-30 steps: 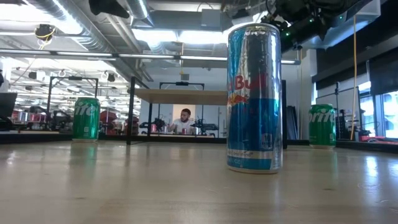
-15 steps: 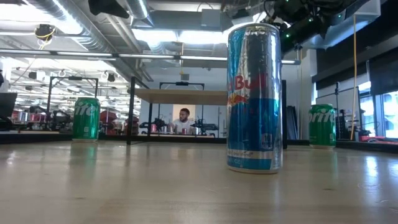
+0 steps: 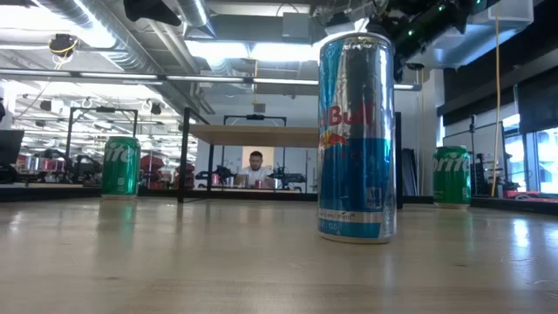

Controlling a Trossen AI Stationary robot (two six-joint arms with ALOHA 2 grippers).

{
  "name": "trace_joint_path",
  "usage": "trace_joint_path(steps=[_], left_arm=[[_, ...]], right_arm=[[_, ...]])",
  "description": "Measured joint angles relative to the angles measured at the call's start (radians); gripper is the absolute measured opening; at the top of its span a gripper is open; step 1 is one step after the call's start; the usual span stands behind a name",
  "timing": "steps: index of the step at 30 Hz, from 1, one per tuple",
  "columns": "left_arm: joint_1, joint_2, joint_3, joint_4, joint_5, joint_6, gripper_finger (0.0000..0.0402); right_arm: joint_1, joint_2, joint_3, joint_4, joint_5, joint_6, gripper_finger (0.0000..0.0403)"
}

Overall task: Place canned beverage on shelf
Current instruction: Put the red soda can on the shelf aligned with the other red soda can, then put the left green soda can on the shelf

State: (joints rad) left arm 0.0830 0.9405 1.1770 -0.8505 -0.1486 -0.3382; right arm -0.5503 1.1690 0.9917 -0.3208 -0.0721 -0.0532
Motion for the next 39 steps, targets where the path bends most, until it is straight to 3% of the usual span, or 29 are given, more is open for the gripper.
trace_joint_path(steps=[4,12,17,23,30,35,39], left_arm=[[0.000,0.000,0.000,0.000,0.000,0.005,0.0344],[0.001,0.000,0.000,-0.001,0.015,0.008,0.0344],[0.040,0.011,0.000,-0.010,-0.089,-0.001,0.0349],[0.174,0.059,0.002,-0.135,-0.213,-0.128,0.0395],[0.269,0.093,0.001,-0.183,-0.190,-0.223,0.0385],[0.336,0.141,0.001,-0.240,-0.273,-0.333,0.0385],[0.487,0.194,0.001,-0.310,-0.196,-0.344,0.0384]], right_arm=[[0.000,-0.024,0.050,-0.038,0.037,-0.004,0.0347],[0.000,-0.031,0.229,-0.273,0.073,-0.005,0.0347],[0.000,-0.035,0.338,-0.366,0.073,-0.018,0.0347],[0.000,-0.089,0.392,-0.383,0.052,-0.057,0.0347],[0.000,-0.125,0.373,-0.388,0.034,-0.055,0.0347],[0.001,-0.118,0.373,-0.388,-0.024,-0.052,0.0347],[0.001,-0.109,0.372,-0.388,-0.052,-0.055,0.0347]])
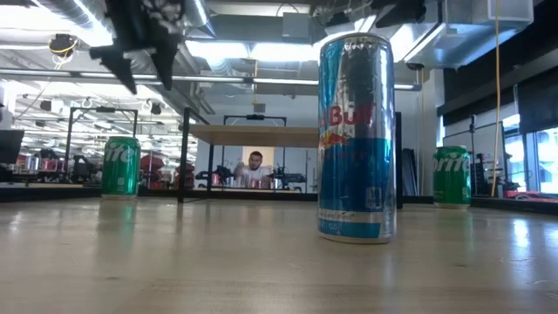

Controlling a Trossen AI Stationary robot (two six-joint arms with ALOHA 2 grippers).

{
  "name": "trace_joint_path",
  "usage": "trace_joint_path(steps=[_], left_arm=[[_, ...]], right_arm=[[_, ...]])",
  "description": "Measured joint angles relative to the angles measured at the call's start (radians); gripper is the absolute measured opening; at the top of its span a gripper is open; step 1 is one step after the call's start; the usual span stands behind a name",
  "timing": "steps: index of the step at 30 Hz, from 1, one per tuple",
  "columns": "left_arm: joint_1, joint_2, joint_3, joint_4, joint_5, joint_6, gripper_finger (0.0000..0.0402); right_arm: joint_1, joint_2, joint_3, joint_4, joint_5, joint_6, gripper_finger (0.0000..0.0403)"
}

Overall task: Place canned beverage on shelf
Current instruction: Put the left green soda can on the shelf

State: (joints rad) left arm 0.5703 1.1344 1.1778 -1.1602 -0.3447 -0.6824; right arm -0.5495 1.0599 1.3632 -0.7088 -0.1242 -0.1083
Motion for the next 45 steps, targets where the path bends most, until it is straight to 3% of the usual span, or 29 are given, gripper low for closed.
trace_joint_path(steps=[5,12,25,31,35,41,45], left_arm=[[0.153,0.086,0.000,-0.058,0.084,0.038,0.0384],[0.283,0.189,0.000,-0.089,0.115,0.118,0.0384],[0.391,0.317,-0.004,-0.085,0.190,0.224,0.0384],[0.416,0.320,-0.112,-0.020,0.233,0.230,0.0382],[0.412,0.320,-0.167,0.053,0.240,0.248,0.0354],[0.394,0.314,-0.185,0.062,0.245,0.297,0.0267],[0.370,0.286,-0.160,0.028,0.248,0.320,0.0265]], right_arm=[[0.000,-0.001,0.000,0.003,0.000,-0.009,0.0347],[-0.001,-0.001,0.000,0.001,0.000,-0.009,0.0347],[-0.001,-0.001,0.000,-0.007,0.000,-0.023,0.0347],[-0.001,-0.001,0.000,-0.007,0.000,-0.027,0.0347],[-0.001,0.000,0.000,-0.004,0.000,-0.042,0.0347],[-0.001,0.016,-0.001,0.000,0.000,-0.056,0.0347],[-0.001,0.037,-0.001,-0.015,0.000,-0.056,0.0347]])
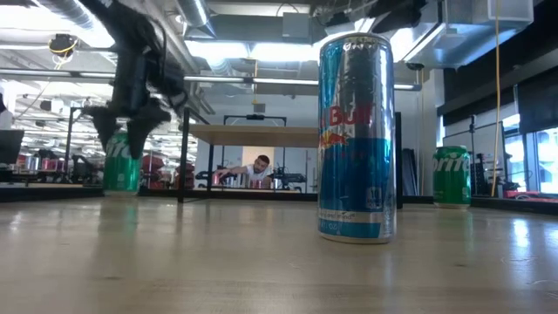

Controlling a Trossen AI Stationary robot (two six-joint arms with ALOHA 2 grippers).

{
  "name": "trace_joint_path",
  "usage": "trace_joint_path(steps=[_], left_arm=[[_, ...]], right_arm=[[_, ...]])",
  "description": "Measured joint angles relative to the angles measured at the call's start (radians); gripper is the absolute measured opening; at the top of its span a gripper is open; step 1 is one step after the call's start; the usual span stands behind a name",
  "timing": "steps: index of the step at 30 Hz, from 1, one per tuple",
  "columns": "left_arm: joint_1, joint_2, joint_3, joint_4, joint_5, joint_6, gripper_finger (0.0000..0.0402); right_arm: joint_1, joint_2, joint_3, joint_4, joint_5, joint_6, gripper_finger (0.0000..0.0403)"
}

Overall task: Place canned beverage on shelf
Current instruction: Put the left green soda can on the shelf

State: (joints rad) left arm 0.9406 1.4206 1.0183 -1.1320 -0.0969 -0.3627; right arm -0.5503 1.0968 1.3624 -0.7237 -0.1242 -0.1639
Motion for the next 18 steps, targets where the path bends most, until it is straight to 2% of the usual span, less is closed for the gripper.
trace_joint_path(steps=[6,13,15,18], left_arm=[[-0.043,-0.096,0.142,-0.180,0.007,-0.020,0.0265],[-0.149,-0.160,0.421,-0.438,0.017,-0.118,0.0265],[-0.176,-0.161,0.492,-0.452,0.025,-0.133,0.0265],[-0.215,-0.169,0.585,-0.408,0.113,-0.141,0.0265]], right_arm=[[0.000,0.025,0.000,-0.012,0.001,-0.008,0.0347],[0.000,0.025,0.000,-0.008,0.022,-0.028,0.0347],[0.000,0.025,0.000,-0.005,0.011,-0.029,0.0347],[0.001,0.031,0.000,-0.005,0.003,-0.027,0.0346]])
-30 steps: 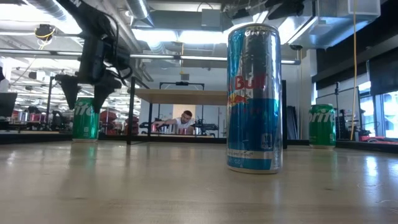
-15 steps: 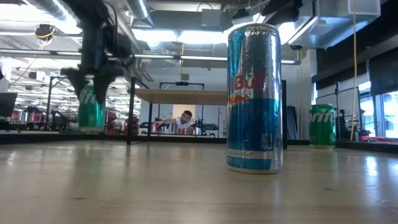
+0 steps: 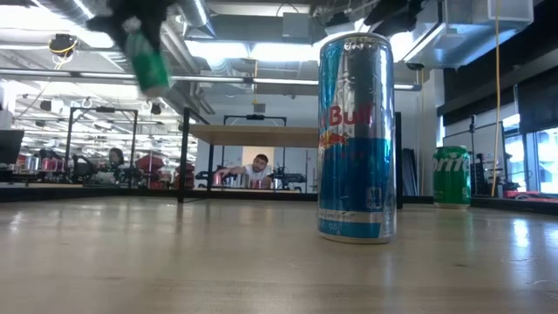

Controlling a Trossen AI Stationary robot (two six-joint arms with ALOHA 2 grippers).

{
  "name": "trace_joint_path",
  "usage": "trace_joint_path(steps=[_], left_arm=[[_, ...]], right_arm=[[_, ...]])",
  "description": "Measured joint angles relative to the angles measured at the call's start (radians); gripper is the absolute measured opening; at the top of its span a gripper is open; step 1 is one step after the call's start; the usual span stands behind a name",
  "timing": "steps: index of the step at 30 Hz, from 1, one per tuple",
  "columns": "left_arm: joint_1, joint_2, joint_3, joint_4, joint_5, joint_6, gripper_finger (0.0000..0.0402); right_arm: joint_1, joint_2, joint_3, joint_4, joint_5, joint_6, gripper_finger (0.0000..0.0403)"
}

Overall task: Place canned beverage on shelf
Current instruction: Put the left green soda can on the shelf

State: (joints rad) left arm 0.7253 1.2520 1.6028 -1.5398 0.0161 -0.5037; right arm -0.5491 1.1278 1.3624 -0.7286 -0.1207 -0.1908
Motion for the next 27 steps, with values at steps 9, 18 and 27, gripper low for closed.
trace_joint_path(steps=[9,18,27], left_arm=[[-0.219,0.073,0.179,0.213,0.021,0.000,0.0265],[-0.383,0.338,0.477,0.258,0.031,0.049,0.0265],[-0.405,0.541,0.685,0.268,0.072,0.141,0.0265]], right_arm=[[0.000,0.032,0.000,0.047,-0.049,0.052,0.0346],[0.000,0.089,0.000,0.157,-0.052,0.077,0.0263],[0.023,0.158,0.000,0.254,-0.210,0.157,0.0116]])
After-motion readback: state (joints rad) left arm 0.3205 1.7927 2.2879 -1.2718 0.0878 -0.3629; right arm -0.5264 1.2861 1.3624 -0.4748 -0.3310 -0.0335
